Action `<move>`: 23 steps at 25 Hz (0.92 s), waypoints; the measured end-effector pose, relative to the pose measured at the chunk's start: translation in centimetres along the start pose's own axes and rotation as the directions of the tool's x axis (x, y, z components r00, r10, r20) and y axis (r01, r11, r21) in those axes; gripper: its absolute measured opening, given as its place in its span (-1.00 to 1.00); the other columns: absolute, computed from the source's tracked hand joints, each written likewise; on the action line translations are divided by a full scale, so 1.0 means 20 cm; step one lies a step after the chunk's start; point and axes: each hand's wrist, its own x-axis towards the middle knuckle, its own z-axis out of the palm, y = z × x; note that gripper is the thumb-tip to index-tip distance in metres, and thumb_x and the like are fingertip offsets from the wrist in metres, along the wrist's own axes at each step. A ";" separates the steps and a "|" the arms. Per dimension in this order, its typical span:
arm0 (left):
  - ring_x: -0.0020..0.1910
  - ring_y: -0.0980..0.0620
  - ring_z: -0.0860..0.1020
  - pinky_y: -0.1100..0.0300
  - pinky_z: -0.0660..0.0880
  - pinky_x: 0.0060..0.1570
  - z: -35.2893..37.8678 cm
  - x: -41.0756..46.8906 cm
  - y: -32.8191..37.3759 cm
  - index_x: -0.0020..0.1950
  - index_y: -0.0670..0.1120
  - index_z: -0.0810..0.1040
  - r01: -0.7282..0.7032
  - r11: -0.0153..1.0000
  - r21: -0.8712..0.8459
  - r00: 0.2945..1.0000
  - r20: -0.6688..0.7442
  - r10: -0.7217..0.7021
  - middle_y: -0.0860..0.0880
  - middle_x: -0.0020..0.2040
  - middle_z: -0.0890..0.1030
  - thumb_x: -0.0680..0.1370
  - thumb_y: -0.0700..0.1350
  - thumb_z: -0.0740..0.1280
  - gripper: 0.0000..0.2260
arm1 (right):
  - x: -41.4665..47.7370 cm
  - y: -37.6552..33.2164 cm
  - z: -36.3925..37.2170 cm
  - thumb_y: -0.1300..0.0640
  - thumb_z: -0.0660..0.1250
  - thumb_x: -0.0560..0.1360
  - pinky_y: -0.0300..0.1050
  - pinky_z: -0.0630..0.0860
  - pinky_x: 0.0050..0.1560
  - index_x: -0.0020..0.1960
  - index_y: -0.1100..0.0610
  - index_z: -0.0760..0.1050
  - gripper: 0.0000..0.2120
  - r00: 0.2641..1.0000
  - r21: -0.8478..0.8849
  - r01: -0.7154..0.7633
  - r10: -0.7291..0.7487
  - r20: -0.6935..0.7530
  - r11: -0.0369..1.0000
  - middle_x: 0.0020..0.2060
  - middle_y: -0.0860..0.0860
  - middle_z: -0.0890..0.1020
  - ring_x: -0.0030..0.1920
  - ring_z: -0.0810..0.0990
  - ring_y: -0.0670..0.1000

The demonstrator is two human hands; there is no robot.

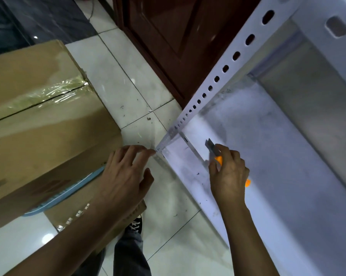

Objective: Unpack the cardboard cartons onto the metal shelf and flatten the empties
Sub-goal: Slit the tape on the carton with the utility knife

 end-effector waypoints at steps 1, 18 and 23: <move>0.21 -0.13 0.45 -0.04 0.46 0.12 -0.01 0.00 -0.02 0.34 -0.08 0.52 0.006 1.000 0.003 1.000 -0.003 -0.006 -0.09 0.23 0.56 0.53 -0.03 0.23 -0.60 | 0.00 -0.05 0.01 0.22 0.40 0.53 0.10 0.37 0.10 0.35 0.06 0.54 -0.61 1.000 0.025 0.015 -0.016 0.009 1.000 0.13 0.12 0.59 0.08 0.55 0.23; 0.14 -0.11 0.46 -0.03 0.43 0.13 -0.42 -0.25 -0.51 0.33 -0.07 0.48 0.350 0.934 0.067 0.934 -0.100 -0.343 -0.06 0.22 0.52 0.57 0.06 0.16 -0.61 | -0.15 -1.01 0.16 0.21 0.31 0.58 0.07 0.46 0.23 0.34 0.01 0.52 -0.66 0.901 0.330 0.327 -0.398 0.173 0.885 0.16 -0.02 0.59 0.18 0.52 0.04; 0.14 -0.16 0.46 -0.08 0.39 0.15 -0.56 -0.39 -0.70 0.32 -0.07 0.47 0.493 0.869 0.043 0.861 -0.167 -0.480 -0.07 0.23 0.51 0.57 0.03 0.17 -0.63 | -0.24 -1.28 0.20 0.18 0.25 0.60 -0.04 0.39 0.21 0.34 -0.03 0.51 -0.66 0.840 0.339 0.411 -0.496 0.221 0.846 0.12 -0.08 0.55 0.15 0.49 -0.01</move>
